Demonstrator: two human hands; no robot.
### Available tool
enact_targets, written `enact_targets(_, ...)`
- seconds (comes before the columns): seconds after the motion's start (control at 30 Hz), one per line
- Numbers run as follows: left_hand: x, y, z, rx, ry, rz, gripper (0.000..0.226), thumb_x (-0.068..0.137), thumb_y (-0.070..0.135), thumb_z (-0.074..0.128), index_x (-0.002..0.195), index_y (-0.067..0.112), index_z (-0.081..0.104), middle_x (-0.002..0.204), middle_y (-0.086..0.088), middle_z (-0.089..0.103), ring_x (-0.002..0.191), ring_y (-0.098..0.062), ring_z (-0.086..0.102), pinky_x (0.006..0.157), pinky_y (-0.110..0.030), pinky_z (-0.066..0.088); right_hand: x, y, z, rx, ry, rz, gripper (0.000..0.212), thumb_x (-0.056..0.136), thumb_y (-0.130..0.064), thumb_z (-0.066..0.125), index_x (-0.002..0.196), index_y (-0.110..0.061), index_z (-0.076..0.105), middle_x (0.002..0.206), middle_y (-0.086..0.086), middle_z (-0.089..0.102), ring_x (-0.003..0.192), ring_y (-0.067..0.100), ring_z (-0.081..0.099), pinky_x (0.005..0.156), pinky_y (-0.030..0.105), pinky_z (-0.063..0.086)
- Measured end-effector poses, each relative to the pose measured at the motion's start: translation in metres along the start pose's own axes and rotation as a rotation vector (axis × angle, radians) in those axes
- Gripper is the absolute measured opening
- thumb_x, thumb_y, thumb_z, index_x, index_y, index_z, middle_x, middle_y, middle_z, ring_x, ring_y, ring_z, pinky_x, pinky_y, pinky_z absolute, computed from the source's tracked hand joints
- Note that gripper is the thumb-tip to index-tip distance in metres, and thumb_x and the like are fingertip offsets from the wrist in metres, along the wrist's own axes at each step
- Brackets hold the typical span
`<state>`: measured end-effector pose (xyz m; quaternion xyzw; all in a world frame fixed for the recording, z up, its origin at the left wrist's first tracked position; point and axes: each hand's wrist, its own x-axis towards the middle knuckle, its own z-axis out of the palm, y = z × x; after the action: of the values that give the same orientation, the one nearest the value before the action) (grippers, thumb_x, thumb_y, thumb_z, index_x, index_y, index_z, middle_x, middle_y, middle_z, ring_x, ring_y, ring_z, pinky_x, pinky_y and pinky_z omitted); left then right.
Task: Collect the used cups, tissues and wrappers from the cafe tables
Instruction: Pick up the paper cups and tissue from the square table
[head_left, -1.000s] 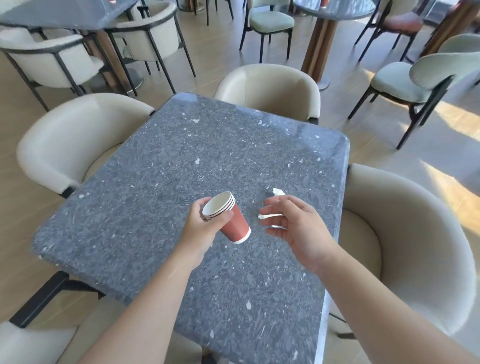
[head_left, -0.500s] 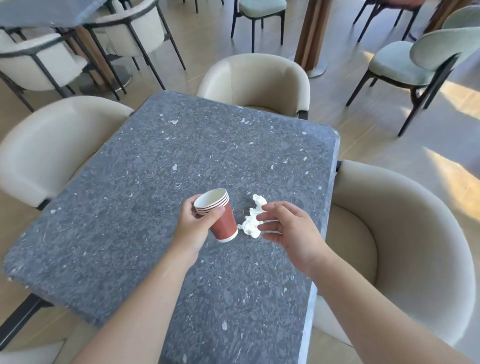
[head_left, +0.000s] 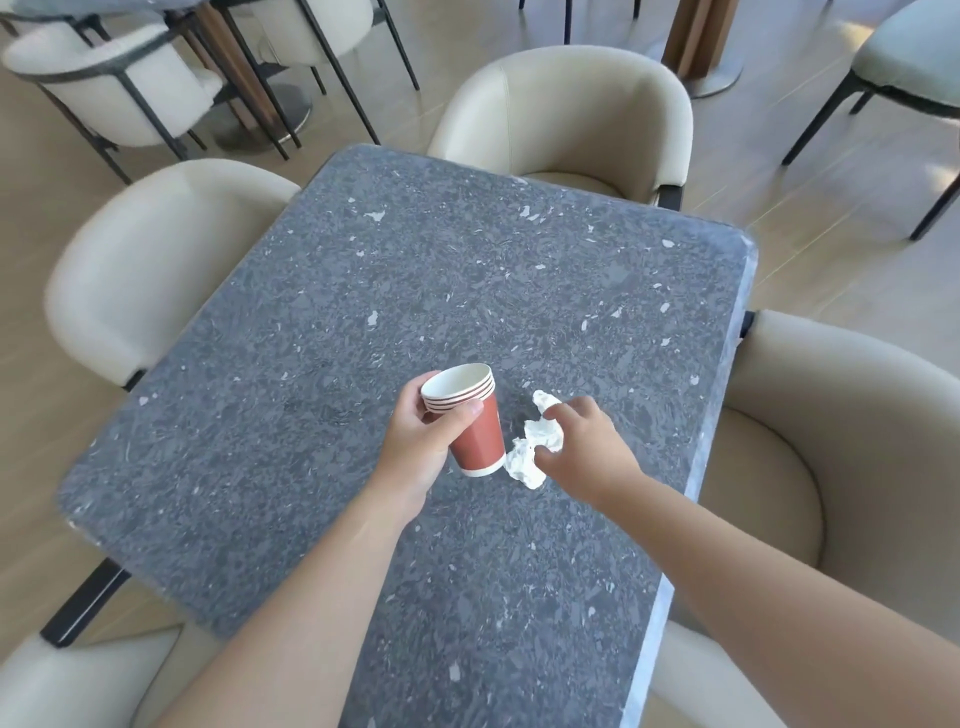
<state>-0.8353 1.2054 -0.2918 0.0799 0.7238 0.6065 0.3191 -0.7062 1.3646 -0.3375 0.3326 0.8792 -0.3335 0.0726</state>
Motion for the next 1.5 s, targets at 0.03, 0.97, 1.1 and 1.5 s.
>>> enact_targets(0.03, 0.001, 0.0, 0.001, 0.006, -0.002, -0.003, 0.066, 0.058, 0.044, 0.086, 0.117, 0.036, 0.058, 0.101, 0.028, 0.073, 0.094, 0.008, 0.069, 0.073, -0.012, 0.054, 0.006, 0.003, 0.004, -0.086, -0.018, -0.031, 0.055, 0.089, -0.04, 0.062, 0.139, -0.024, 0.046, 0.141, 0.001, 0.038, 0.127, 0.025, 0.043, 0.083, 0.038, 0.051)
enact_targets(0.97, -0.017, 0.033, -0.008, 0.053, -0.011, 0.027, 0.072, 0.062, 0.042, 0.086, 0.126, 0.032, 0.057, 0.122, 0.008, 0.069, 0.102, 0.003, 0.068, 0.082, -0.021, 0.052, -0.005, 0.0, 0.006, -0.091, -0.108, -0.186, 0.03, 0.094, -0.011, 0.047, 0.124, -0.016, 0.05, 0.113, 0.002, 0.055, 0.084, 0.026, 0.056, 0.062, 0.034, 0.043)
enact_targets(1.1, -0.031, 0.043, -0.012, 0.059, -0.02, 0.052, 0.072, 0.055, 0.049, 0.085, 0.121, 0.038, 0.058, 0.121, 0.009, 0.069, 0.101, 0.003, 0.068, 0.083, -0.022, 0.051, -0.013, -0.02, -0.025, 0.074, 0.058, -0.132, 0.03, 0.092, -0.016, 0.05, 0.12, -0.017, 0.039, 0.102, 0.007, 0.063, 0.077, 0.031, 0.058, 0.059, 0.037, 0.042)
enact_targets(1.5, -0.088, 0.056, -0.008, 0.175, -0.066, 0.192, 0.078, 0.052, 0.045, 0.088, 0.124, 0.041, 0.056, 0.125, 0.006, 0.069, 0.112, -0.01, 0.067, 0.093, -0.029, 0.054, -0.094, -0.109, -0.146, 0.47, 0.252, -0.42, 0.023, 0.083, -0.02, 0.073, 0.082, -0.023, 0.051, 0.066, -0.012, 0.054, 0.054, 0.005, 0.043, 0.048, 0.017, 0.032)
